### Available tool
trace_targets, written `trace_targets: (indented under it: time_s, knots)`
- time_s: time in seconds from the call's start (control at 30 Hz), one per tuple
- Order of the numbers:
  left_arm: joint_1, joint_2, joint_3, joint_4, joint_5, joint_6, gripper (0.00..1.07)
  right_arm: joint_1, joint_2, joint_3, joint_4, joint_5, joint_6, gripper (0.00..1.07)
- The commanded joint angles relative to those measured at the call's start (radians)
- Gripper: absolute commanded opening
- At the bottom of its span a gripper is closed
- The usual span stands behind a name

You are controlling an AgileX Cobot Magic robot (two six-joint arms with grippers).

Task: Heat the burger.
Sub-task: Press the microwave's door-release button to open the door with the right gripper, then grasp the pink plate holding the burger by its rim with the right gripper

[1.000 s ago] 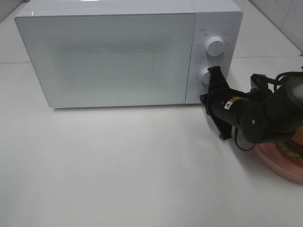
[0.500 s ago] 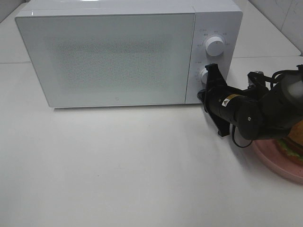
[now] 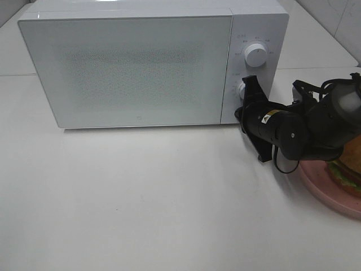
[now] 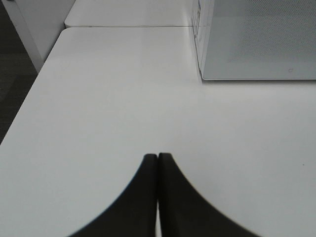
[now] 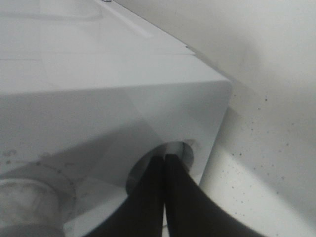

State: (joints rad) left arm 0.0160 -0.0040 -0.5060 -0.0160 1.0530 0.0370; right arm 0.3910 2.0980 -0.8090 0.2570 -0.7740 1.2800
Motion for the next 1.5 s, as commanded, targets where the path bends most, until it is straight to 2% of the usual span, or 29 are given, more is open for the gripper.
trace_targets:
  time_s: [0.03, 0.37, 0.67, 0.7, 1.0, 1.27, 1.5]
  knots:
    - [0.003, -0.021, 0.002, -0.005, -0.013, -0.001, 0.00, -0.009, -0.012, -0.085, -0.036, -0.173, -0.016, 0.00]
    - [0.003, -0.021, 0.002, -0.005, -0.013, -0.001, 0.00, -0.009, -0.012, -0.085, -0.048, -0.191, -0.015, 0.00]
    - [0.003, -0.021, 0.002, -0.005, -0.013, -0.001, 0.00, -0.009, -0.015, -0.077, -0.156, -0.185, 0.046, 0.00]
    - [0.003, -0.021, 0.002, -0.005, -0.013, -0.001, 0.00, -0.009, -0.021, -0.068, -0.198, -0.182, 0.064, 0.00]
    - [0.003, -0.021, 0.002, -0.005, -0.013, -0.001, 0.00, -0.009, -0.093, 0.040, -0.226, -0.128, 0.061, 0.00]
    - [0.003, -0.021, 0.002, -0.005, -0.013, -0.001, 0.00, -0.008, -0.159, 0.105, -0.370, -0.062, 0.055, 0.00]
    - [0.003, -0.021, 0.002, -0.005, -0.013, -0.001, 0.00, -0.008, -0.209, 0.119, -0.596, 0.020, -0.020, 0.01]
